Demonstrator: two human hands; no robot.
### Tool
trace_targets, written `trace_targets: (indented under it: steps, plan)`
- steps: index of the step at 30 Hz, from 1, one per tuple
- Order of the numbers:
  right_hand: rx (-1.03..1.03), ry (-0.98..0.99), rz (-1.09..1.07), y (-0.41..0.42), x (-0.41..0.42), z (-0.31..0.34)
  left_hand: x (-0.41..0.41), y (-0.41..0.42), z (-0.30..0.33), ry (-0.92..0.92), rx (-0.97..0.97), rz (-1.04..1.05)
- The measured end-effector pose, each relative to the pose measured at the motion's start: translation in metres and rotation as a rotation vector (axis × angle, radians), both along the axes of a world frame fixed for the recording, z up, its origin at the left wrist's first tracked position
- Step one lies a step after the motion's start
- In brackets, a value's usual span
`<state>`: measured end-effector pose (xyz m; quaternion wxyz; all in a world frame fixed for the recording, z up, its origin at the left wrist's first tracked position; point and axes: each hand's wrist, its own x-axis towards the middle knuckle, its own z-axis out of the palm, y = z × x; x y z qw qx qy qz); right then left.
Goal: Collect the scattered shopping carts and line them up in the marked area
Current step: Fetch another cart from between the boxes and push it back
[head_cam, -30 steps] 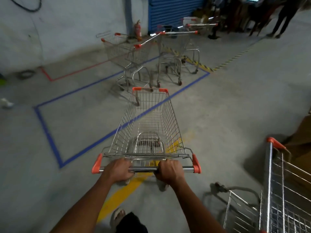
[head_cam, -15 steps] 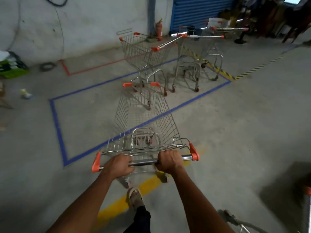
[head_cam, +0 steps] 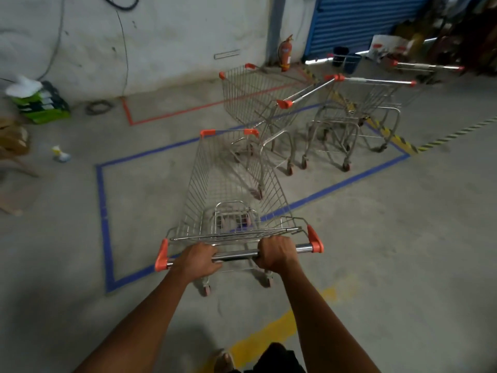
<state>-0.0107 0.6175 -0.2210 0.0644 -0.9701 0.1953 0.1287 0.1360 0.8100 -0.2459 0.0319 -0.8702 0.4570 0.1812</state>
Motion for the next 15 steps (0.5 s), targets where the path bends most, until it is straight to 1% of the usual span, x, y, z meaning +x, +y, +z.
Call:
trace_targets:
  steps: [3, 9, 11, 13, 15]
  plan:
    - [-0.015, -0.012, 0.022, -0.03, 0.05, -0.004, 0.047, -0.026, -0.002, -0.004, 0.008, 0.031]
    - [-0.015, -0.057, 0.069, -0.102, 0.163, -0.009, 0.148, -0.086, -0.003, -0.02, -0.07, 0.107]
    - [-0.007, -0.048, 0.082, -0.125, 0.203, -0.009, 0.18, -0.108, -0.001, -0.061, -0.054, 0.13]
    - [-0.011, -0.046, 0.099, -0.146, 0.24, -0.008, 0.21, -0.128, 0.002, -0.14, -0.028, 0.154]
    - [-0.021, -0.06, 0.141, -0.165, 0.273, -0.007, 0.235, -0.142, 0.005, -0.228, -0.045, 0.208]
